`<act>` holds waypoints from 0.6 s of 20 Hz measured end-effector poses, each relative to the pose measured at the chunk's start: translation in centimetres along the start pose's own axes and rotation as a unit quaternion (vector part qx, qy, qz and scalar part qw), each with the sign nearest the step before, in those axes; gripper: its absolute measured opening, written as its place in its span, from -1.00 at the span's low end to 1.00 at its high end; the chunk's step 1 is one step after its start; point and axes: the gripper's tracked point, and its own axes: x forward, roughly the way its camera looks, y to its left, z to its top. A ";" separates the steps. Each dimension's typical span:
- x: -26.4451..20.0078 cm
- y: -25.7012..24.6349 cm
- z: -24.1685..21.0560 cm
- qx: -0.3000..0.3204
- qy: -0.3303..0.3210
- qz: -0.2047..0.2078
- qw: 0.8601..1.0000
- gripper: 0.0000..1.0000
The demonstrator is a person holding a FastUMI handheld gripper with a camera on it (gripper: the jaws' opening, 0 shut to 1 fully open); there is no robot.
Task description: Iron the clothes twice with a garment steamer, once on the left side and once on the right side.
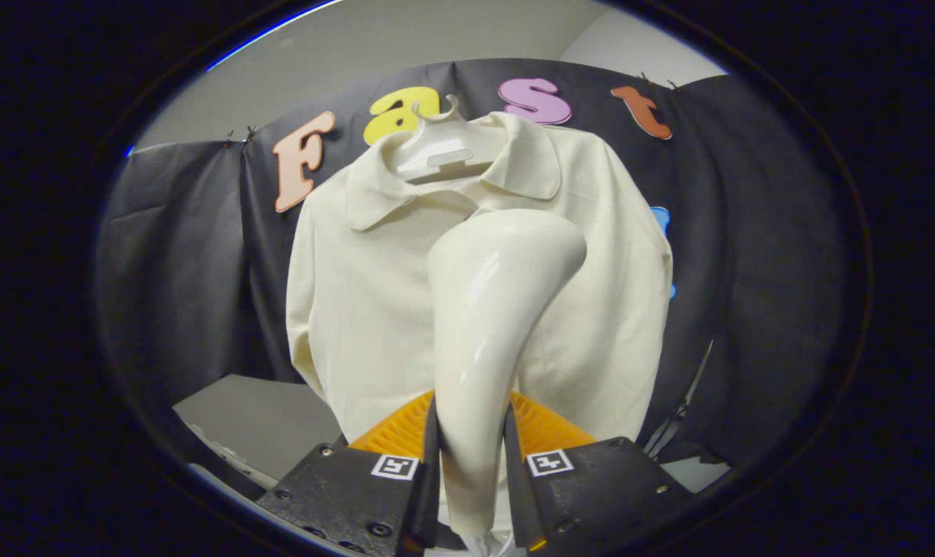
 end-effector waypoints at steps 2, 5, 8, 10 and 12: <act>0.6 -1.8 1.7 0.028 -0.006 -0.014 0.999 -0.26; 2.1 -3.3 2.0 0.069 -0.006 -0.023 0.997 -0.27; 3.4 -3.9 1.0 0.091 0.006 -0.023 0.996 -0.27; 3.4 -3.9 0.6 0.099 0.007 -0.018 0.995 -0.27; 3.5 -4.1 -0.1 0.112 0.009 -0.014 0.994 -0.27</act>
